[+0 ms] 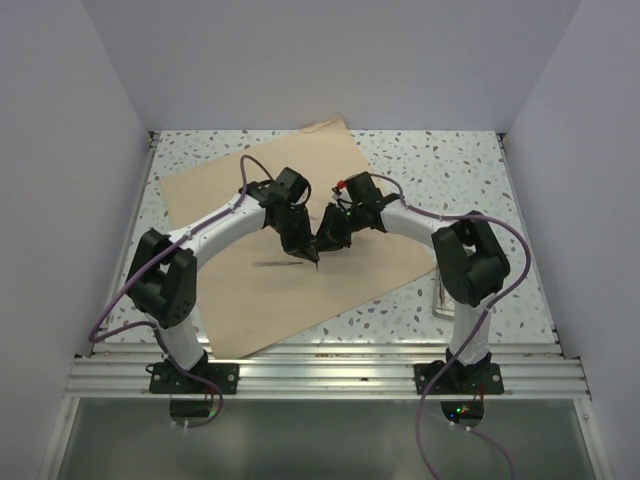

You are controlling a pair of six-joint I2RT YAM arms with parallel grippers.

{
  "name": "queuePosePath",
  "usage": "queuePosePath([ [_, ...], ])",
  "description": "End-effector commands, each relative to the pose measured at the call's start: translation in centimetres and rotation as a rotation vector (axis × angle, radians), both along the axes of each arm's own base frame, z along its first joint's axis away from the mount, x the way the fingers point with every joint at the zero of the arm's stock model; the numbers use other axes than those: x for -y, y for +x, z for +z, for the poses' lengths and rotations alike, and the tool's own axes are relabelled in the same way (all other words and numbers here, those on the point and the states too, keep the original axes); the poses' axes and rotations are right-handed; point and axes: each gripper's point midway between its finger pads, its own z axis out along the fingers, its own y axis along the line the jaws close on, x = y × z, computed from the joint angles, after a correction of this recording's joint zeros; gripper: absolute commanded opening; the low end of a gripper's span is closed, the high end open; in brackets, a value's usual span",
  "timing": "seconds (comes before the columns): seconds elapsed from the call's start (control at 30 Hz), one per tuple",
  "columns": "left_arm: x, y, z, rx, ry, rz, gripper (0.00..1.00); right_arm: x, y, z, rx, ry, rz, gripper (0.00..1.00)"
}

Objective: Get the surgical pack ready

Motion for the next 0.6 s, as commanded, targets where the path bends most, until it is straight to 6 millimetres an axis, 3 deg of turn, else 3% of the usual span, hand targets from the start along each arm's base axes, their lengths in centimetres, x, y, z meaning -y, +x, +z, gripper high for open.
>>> queuePosePath([
  [0.0,0.8,0.4,2.1,0.079,-0.074,-0.056,0.00,-0.9,1.2,1.9,0.050,0.036,0.005,0.11],
  [0.07,0.9,0.4,2.0,0.083,-0.074,-0.066,0.00,-0.6,1.1,2.1,0.056,0.018,0.006,0.00],
  [0.17,0.6,1.0,2.3,0.100,-0.091,-0.060,0.03,1.3,0.7,1.7,0.059,-0.069,0.014,0.00],
  [0.2,0.2,1.3,2.4,0.109,-0.085,-0.045,0.12,2.0,0.5,1.5,0.062,-0.093,0.015,0.00],
  [0.23,-0.2,1.6,2.6,0.119,-0.079,-0.033,0.37,3.5,0.2,0.8,0.045,-0.167,0.002,0.00],
  [0.27,-0.6,1.8,3.3,0.147,-0.082,-0.021,0.45,5.0,0.4,0.6,0.055,-0.221,-0.014,0.00],
  [0.3,-1.4,2.5,3.3,0.168,-0.081,0.004,0.50,7.0,-0.4,0.7,0.059,-0.298,0.012,0.00],
  [0.37,-2.8,3.2,3.6,0.194,-0.092,0.039,0.56,11.9,0.6,0.4,0.109,-0.488,-0.045,0.00],
  [0.4,-3.0,3.4,3.6,0.202,-0.103,0.046,0.57,14.3,-0.5,1.1,0.114,-0.574,-0.025,0.00],
  [0.43,-3.5,3.4,3.4,0.200,-0.102,0.051,0.58,18.4,0.4,0.9,0.143,-0.737,-0.083,0.00],
  [0.53,-4.6,3.1,1.9,0.153,-0.086,0.068,0.58,25.3,-0.8,2.4,0.175,-1.009,-0.092,0.00],
  [0.57,-4.8,2.8,1.2,0.132,-0.079,0.074,0.58,28.4,-0.7,3.0,0.194,-1.143,-0.126,0.00],
])
